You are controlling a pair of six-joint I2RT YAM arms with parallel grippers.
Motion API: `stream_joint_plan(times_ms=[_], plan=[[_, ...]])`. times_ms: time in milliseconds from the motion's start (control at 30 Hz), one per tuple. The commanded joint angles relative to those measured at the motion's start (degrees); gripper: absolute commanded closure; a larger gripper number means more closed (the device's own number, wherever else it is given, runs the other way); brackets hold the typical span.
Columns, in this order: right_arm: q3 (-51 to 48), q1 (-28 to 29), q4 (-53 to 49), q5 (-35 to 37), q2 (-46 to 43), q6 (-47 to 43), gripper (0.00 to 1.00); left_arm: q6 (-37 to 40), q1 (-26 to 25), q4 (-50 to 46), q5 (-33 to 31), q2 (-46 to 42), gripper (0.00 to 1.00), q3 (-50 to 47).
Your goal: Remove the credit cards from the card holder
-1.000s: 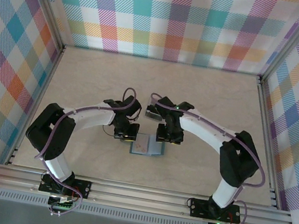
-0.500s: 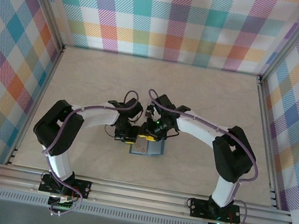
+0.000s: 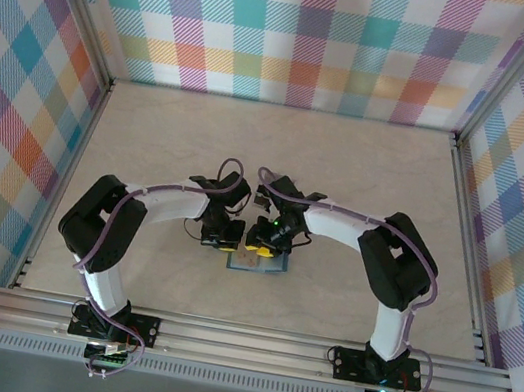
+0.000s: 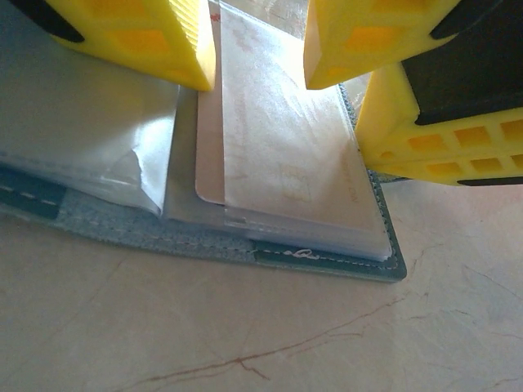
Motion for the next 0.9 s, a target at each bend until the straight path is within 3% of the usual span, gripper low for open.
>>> stream_joint_plan(times_ms=[0,167,367,600,867], plan=[[-0.9,0.2,-2.0,2.2,0.0,-0.6,0.66,0.7,-0.5,-0.7,-0.8,0.3,1.0,-1.5],[0.5,0.2,-6.3,7.0,-1.7,-2.3,0.66,0.8,-0.6,-1.4,-1.0,0.0,1.0,-1.2],[-0.9,0.2,-0.1,0.3,-4.4,-0.4,0.65,0.8,-0.7,-2.6,-0.6,-1.1,1.0,0.6],[-0.4,0.1,-4.6,4.6,-4.4,-1.7,0.65,0.7,-0.9,-4.0,0.3,-2.9,1.0,3.0],[-0.4,-0.2,-2.8,3.5,-1.8,-1.8,0.65,0.3,-1.9,-3.3,1.7,-1.1,1.0,3.7]])
